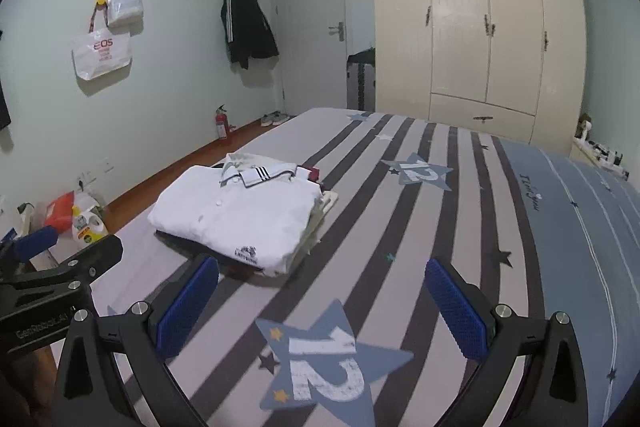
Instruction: Fold clothes
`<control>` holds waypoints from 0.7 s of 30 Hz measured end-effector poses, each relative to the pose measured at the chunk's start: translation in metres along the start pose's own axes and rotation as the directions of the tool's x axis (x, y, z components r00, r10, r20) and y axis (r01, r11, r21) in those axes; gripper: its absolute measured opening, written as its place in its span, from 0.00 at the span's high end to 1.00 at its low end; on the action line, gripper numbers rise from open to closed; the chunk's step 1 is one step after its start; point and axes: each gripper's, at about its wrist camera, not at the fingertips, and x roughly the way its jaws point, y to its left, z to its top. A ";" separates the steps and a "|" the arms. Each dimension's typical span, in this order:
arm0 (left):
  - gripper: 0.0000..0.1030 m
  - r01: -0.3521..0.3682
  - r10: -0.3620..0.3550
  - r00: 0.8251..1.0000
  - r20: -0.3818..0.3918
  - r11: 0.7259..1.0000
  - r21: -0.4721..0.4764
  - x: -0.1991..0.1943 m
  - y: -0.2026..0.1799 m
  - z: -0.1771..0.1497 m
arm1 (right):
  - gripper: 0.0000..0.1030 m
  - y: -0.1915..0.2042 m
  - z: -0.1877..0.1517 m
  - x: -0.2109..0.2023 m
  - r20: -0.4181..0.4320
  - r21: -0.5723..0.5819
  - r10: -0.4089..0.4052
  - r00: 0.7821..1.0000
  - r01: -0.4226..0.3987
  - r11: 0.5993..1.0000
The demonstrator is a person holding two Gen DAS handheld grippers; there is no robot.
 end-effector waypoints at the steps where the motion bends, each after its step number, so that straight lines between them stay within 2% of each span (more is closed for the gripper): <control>1: 0.02 0.004 -0.004 1.000 0.015 1.000 -0.004 -0.004 0.001 -0.008 | 0.01 -0.001 -0.007 -0.003 0.006 0.002 0.000 1.000 0.000 1.000; 6: 0.01 -0.005 0.005 0.997 0.080 1.000 0.000 -0.029 0.002 -0.037 | 0.01 -0.004 -0.037 -0.032 0.084 -0.006 -0.014 0.996 0.015 1.000; 10: 0.01 -0.015 0.017 0.994 0.111 1.000 -0.019 -0.063 0.005 -0.052 | 0.01 -0.007 -0.045 -0.065 0.118 0.013 -0.009 0.993 0.008 1.000; 16: 0.01 -0.010 0.014 0.997 0.081 0.999 -0.044 -0.116 0.009 -0.055 | 0.01 -0.011 -0.047 -0.129 0.123 0.037 0.009 0.992 -0.014 0.999; 21: 0.01 0.007 -0.004 0.997 0.077 0.999 -0.034 -0.144 0.009 -0.046 | 0.01 -0.007 -0.037 -0.150 0.093 0.013 0.013 0.996 -0.014 1.000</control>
